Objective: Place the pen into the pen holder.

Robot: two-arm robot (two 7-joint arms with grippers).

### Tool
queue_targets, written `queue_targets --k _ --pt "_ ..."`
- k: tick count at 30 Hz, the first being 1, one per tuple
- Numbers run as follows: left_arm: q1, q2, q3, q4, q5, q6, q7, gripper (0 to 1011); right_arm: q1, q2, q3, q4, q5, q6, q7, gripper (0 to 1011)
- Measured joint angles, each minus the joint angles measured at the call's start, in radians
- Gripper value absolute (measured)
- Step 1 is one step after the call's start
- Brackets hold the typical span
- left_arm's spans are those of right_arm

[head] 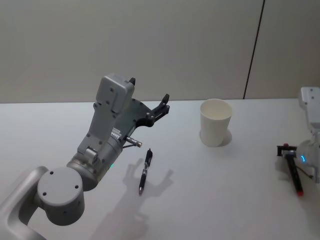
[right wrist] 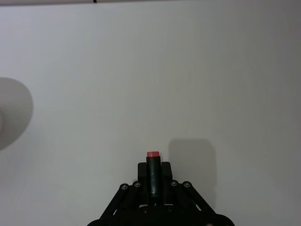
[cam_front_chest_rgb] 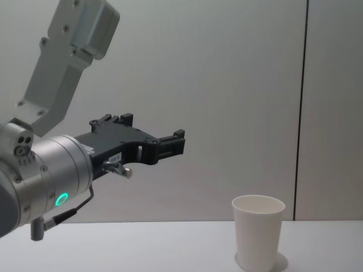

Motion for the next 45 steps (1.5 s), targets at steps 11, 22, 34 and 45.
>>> queue_targets --k 11,22,34,45 --pt "0.0 0.0 0.0 0.0 0.0 0.0 0.0 1000 -0.034 0.004 0.004 -0.091 -0.004 -0.089 0.032 165" --pt "0.0 0.0 0.0 0.0 0.0 0.0 0.0 1000 -0.064 0.003 0.002 -0.169 -0.008 -0.199 0.064 165" --pt "0.0 0.0 0.0 0.0 0.0 0.0 0.0 1000 -0.074 -0.008 -0.012 -0.207 -0.018 -0.369 0.099 165" --pt "0.0 0.0 0.0 0.0 0.0 0.0 0.0 1000 -0.053 -0.028 -0.029 -0.175 -0.027 -0.553 0.127 165"
